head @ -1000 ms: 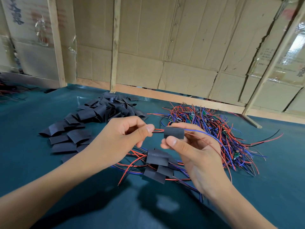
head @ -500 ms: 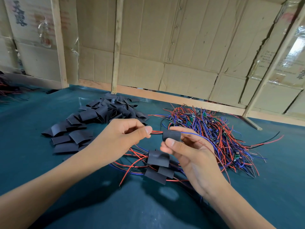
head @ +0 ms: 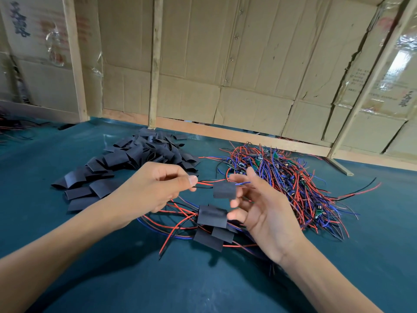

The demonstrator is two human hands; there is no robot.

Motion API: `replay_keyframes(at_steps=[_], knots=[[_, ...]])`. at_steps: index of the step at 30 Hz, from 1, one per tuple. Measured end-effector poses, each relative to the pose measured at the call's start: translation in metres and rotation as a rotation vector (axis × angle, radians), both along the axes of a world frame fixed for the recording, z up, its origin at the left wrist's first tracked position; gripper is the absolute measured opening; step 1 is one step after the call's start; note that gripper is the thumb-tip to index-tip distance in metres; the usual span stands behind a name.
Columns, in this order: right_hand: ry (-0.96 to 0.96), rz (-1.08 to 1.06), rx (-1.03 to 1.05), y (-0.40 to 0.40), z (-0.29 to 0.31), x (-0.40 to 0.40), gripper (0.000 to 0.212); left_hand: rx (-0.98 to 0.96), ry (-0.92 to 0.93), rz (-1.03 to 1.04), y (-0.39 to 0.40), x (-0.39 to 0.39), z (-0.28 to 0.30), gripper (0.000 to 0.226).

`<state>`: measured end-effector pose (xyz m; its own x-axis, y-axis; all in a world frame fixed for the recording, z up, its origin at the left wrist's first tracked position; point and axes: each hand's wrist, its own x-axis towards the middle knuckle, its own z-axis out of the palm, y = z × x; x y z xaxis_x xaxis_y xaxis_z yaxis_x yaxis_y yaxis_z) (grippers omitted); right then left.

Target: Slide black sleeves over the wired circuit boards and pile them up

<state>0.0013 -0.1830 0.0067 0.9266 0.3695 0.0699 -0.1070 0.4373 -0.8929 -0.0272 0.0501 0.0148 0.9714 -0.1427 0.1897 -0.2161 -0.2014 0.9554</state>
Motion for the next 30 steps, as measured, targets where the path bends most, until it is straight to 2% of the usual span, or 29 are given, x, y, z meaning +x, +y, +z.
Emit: replay_keyframes(at_steps=[3,8,10,12,14,17,21,23,24,26,28,30], knots=[[0.006,-0.189,0.005,-0.006,0.007,0.003,0.024,0.040,-0.025,0.030,0.005,0.002,0.001,0.031],[0.102,-0.598,0.043,-0.029,0.010,0.019,0.041,0.188,-0.073,-0.025,0.014,0.002,0.003,0.026],[0.120,-0.710,0.014,-0.036,0.009,0.026,0.040,0.252,-0.098,-0.053,0.015,0.002,0.002,0.024],[0.074,-0.813,-0.101,-0.043,0.007,0.031,0.034,0.325,-0.125,-0.069,0.015,0.004,-0.001,0.022],[-0.044,-0.872,-0.334,-0.049,0.005,0.035,0.029,0.375,-0.154,-0.069,0.016,0.005,-0.004,0.017],[-0.248,-0.884,-0.675,-0.055,0.001,0.036,0.037,0.484,-0.242,-0.088,0.016,0.004,-0.008,0.011],[-0.512,-0.926,-0.856,-0.056,-0.003,0.036,0.037,0.716,-0.435,-0.120,0.016,0.001,-0.014,0.016],[-0.658,-0.867,-0.901,-0.053,0.000,0.031,0.042,0.794,-0.474,-0.153,0.018,-0.001,-0.011,0.015],[-0.724,-0.768,-0.885,-0.050,0.002,0.027,0.042,0.832,-0.494,-0.168,0.020,-0.002,-0.009,0.014],[-0.829,-0.440,-0.817,-0.045,0.005,0.017,0.032,0.900,-0.540,-0.185,0.022,-0.003,-0.006,0.012],[-0.902,-0.132,-0.872,-0.038,0.007,0.007,0.016,0.942,-0.554,-0.186,0.023,-0.003,-0.004,0.013],[-1.056,0.004,-1.046,-0.030,0.005,0.001,0.035,1.001,-0.541,-0.196,0.021,-0.003,-0.004,0.017]])
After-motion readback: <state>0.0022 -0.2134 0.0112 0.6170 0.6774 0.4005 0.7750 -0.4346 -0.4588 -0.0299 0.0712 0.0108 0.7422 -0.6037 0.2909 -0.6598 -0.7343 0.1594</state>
